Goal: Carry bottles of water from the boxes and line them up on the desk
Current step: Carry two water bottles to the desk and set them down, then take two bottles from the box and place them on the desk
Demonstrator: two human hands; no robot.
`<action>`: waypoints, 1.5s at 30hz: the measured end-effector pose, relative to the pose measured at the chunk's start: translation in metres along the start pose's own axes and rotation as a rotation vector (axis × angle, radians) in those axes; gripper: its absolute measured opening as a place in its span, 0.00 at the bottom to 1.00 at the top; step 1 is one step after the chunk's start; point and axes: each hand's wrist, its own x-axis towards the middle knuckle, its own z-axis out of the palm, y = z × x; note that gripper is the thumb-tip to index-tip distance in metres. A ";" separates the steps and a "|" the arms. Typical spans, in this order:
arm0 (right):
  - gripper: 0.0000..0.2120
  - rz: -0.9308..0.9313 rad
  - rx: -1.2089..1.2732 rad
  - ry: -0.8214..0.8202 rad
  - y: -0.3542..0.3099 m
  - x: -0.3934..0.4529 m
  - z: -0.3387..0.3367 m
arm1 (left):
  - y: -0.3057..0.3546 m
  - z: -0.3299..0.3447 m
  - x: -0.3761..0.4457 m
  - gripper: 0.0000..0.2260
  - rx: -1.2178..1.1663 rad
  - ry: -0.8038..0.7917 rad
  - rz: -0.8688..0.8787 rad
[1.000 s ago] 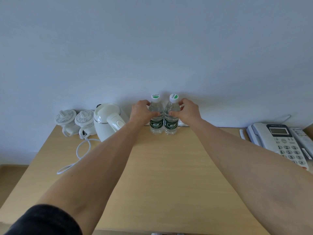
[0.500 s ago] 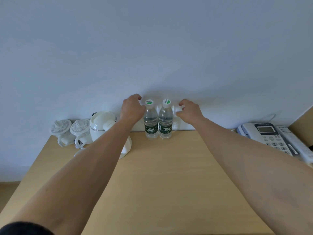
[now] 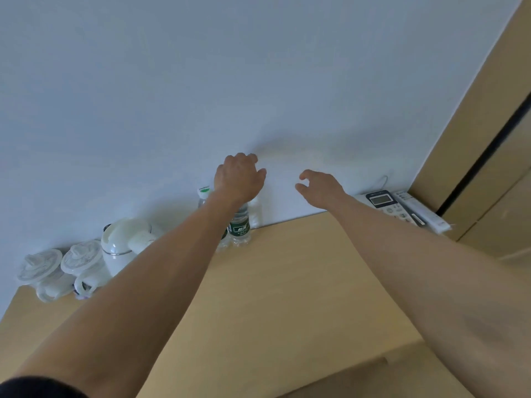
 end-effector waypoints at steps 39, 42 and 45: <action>0.26 1.125 -0.111 0.157 0.529 -0.611 -0.205 | 0.709 0.188 -0.361 0.23 -0.004 -0.580 1.140; 0.27 1.177 -0.099 0.129 0.554 -0.634 -0.214 | 0.749 0.204 -0.376 0.24 0.038 -0.605 1.197; 0.28 1.220 -0.079 0.121 0.585 -0.641 -0.223 | 0.788 0.222 -0.381 0.25 0.073 -0.619 1.246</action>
